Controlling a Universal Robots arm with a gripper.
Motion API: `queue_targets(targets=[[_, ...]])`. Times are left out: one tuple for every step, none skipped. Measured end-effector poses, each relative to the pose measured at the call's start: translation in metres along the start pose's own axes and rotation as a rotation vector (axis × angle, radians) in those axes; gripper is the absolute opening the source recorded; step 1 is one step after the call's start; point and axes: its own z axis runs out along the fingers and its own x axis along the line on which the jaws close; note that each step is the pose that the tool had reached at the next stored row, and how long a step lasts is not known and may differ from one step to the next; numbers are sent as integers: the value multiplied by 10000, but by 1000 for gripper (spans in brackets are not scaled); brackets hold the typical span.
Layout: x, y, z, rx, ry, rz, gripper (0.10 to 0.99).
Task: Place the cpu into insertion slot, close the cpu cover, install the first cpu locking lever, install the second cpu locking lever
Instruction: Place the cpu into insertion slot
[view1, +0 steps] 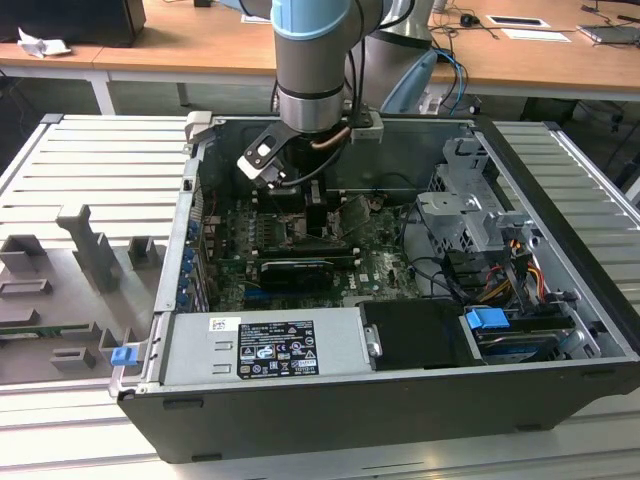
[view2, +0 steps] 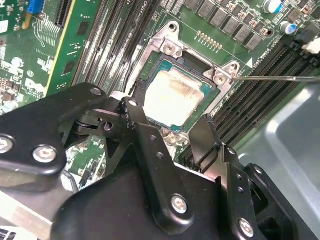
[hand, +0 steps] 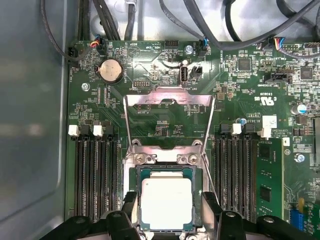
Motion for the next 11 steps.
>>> queue_targets(targets=[[0,1,-9,1,-1,0,616],[0,1,-18,2,0,0,616],[0,2,-26,3,0,0,616],[0,2,-34,3,0,0,600],[0,3,-38,3,0,0,600],[0,3,-41,3,1,1,471],[0,3,-44,3,0,0,471],[0,4,-51,4,1,0,349],[0,4,-54,3,2,1,290],[0,4,-55,2,2,1,227],[0,4,-57,4,-1,1,169]])
